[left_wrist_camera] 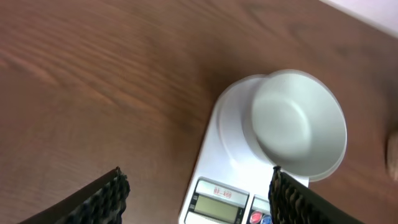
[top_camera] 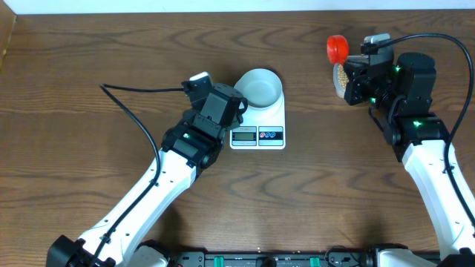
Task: Scoop item into bowl and weigh 50g on scale
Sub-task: 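Move the left gripper to the scale's button panel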
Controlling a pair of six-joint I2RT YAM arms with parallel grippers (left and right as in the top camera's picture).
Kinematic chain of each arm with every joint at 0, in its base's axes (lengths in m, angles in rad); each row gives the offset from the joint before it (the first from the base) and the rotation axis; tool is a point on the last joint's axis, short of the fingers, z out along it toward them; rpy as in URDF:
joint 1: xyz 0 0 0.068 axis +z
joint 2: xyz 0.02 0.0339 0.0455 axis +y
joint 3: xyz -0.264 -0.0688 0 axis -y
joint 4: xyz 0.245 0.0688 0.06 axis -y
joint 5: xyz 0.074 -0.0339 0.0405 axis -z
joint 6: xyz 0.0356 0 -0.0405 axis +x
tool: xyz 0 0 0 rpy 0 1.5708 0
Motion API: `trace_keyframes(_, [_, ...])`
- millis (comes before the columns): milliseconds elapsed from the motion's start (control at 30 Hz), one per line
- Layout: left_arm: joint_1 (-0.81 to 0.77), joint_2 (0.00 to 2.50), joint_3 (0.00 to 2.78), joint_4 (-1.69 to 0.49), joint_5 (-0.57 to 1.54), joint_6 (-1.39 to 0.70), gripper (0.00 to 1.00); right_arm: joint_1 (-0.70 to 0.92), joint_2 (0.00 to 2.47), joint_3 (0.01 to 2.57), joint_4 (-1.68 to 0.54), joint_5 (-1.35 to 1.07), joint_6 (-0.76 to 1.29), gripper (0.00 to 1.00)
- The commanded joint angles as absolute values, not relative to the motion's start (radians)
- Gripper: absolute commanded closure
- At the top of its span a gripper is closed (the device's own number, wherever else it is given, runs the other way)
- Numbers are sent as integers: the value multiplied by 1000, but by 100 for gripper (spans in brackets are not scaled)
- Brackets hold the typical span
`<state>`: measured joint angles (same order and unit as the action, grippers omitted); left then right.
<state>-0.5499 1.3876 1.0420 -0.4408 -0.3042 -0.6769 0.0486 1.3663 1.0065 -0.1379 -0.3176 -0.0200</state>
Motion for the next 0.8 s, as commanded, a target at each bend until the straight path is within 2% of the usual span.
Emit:
trace_keyframes(0, [-545, 1372, 1079, -440, -175, -487, 26, 43, 1366, 1028, -138, -313, -39, 99])
trace_keyframes(33, [-545, 1372, 1082, -440, -120, -453, 29, 43, 1366, 1028, -138, -313, -39, 99])
trace_keyframes(167, [-551, 1374, 1083, -445, 13, -445, 60, 43, 1366, 1028, -131, -313, -39, 99])
trace_keyframes(300, [-588, 1382, 1083, -475, 11, -437, 81, 43, 1366, 1028, -127, -313, -39, 99])
trace_keyframes(333, [-599, 1388, 1083, -475, 7, -434, 90, 43, 1366, 1028, -124, -313, -39, 99])
trace_keyframes(367, [-611, 1396, 1083, -473, 3, -433, 92, 43, 1366, 1028, -121, -313, -39, 99])
trace_keyframes(767, [-709, 1628, 1083, -416, -19, -305, 93, 43, 1366, 1028, -105, -313, -39, 99])
